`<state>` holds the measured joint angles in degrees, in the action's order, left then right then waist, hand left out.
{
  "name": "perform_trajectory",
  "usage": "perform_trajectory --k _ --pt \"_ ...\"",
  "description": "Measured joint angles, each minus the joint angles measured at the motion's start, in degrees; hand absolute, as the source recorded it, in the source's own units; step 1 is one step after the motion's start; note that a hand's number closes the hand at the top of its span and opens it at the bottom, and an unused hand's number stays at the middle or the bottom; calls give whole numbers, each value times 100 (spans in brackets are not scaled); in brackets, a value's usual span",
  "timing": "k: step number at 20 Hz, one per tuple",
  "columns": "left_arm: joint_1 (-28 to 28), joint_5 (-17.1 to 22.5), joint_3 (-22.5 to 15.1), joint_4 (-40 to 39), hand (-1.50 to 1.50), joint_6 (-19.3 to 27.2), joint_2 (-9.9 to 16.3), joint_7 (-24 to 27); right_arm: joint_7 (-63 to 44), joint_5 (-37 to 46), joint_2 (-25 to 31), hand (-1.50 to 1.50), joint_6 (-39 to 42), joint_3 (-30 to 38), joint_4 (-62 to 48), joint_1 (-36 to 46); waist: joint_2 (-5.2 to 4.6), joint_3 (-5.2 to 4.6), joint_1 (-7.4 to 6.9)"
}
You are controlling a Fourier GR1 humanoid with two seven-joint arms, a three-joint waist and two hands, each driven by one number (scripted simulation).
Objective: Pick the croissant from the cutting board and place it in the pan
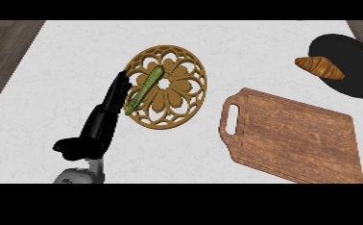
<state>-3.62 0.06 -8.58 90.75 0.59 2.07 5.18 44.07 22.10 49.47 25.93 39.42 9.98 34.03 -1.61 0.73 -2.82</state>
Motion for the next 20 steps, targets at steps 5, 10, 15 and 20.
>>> perform_trajectory --k 5,10,15,20 --pt "6 -40 -42 -57 0 35 -59 33 149 40 -40 -150 -44 -116 115 -227 11 -1 26" --pt "105 3 -23 -8 0 -29 -9 37 258 52 -36 -150 -159 -194 176 -385 27 -5 16" --pt "97 8 -12 -11 0 -24 -20 31 345 101 -15 -150 -258 -303 209 -478 26 -5 9" --pt "112 35 33 48 0 -64 34 49 481 95 -3 -150 -460 -340 257 -493 29 -5 -8"
